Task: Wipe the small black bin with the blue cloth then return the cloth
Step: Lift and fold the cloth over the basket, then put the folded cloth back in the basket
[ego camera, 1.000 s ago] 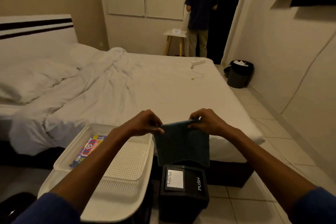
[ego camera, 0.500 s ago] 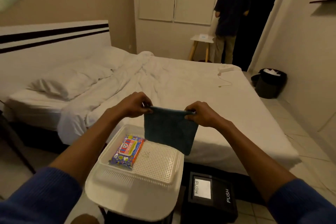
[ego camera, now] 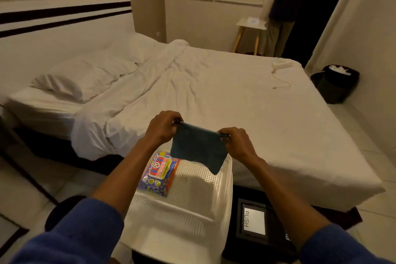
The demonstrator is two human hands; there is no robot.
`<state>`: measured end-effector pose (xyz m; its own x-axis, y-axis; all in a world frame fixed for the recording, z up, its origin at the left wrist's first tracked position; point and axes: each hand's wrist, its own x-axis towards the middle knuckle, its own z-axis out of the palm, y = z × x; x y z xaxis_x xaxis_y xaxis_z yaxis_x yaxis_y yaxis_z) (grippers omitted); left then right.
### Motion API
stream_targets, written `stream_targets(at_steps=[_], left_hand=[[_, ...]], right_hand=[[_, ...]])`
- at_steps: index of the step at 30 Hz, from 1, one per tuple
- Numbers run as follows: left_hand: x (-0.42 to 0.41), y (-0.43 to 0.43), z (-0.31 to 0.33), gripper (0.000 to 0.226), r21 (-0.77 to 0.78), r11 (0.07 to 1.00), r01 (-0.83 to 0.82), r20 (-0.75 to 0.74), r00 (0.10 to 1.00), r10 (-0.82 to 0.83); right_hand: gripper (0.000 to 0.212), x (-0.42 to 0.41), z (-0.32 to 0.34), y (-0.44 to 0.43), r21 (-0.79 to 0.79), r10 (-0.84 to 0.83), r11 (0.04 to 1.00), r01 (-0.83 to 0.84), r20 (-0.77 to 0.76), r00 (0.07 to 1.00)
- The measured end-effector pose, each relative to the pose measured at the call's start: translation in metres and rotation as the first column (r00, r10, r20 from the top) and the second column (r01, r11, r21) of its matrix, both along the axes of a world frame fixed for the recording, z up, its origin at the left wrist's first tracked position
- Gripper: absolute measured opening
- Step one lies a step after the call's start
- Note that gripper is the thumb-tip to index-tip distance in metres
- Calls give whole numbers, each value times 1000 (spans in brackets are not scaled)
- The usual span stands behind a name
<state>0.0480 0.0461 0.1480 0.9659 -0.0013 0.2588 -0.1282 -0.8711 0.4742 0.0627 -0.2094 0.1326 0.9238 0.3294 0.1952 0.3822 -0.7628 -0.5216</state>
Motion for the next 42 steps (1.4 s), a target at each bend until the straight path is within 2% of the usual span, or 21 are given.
stream_targets(at_steps=[2, 4, 6, 10, 13, 18, 26, 29, 32, 37, 40, 42], left_hand=[[-9, 4, -17, 13, -47, 999, 24, -52, 998, -27], [-28, 8, -43, 11, -55, 994, 95, -140, 985, -102], [-52, 8, -75, 10, 1, 988, 157, -251, 956, -151], [-91, -5, -130, 17, 166, 953, 255, -482, 864, -148], [-92, -8, -140, 19, 212, 939, 272, -546, 830, -117], [-81, -10, -135, 22, 314, 885, 344, -611, 786, -89], [-84, -13, -132, 30, 473, 846, 248, -571, 817, 80], [-92, -17, -132, 33, 472, 855, 214, -582, 805, 119], [-99, -26, -127, 37, 456, 864, 213, -624, 769, 140], [-109, -40, -121, 45, 453, 856, 248, -627, 771, 108], [-114, -55, -114, 38, 453, 865, 213, -492, 869, 44], [-113, -75, -112, 34, 388, 905, 177, -349, 937, -34]], right_hand=[[29, -5, -14, -4, 1, 4, 1000, -4, -21, 1000], [33, -21, -35, -11, -63, 22, 998, -26, -54, 998], [32, -46, -65, -15, -161, 74, 983, -91, -110, 991], [37, -97, -120, -9, -346, 147, 908, -235, -263, 954], [39, -106, -130, -3, -418, 166, 868, -268, -265, 950], [37, -113, -135, -1, -435, 162, 862, -260, -250, 955], [26, -121, -135, 7, -312, 101, 928, -202, -309, 946], [25, -126, -134, 8, -264, 151, 928, -264, -382, 912], [31, -130, -132, 6, -230, 166, 936, -266, -380, 910], [33, -134, -132, -6, -214, 168, 950, -228, -268, 949], [30, -140, -128, -29, -46, 126, 990, -133, -134, 983], [30, -143, -125, -54, 78, 32, 996, -31, -9, 999]])
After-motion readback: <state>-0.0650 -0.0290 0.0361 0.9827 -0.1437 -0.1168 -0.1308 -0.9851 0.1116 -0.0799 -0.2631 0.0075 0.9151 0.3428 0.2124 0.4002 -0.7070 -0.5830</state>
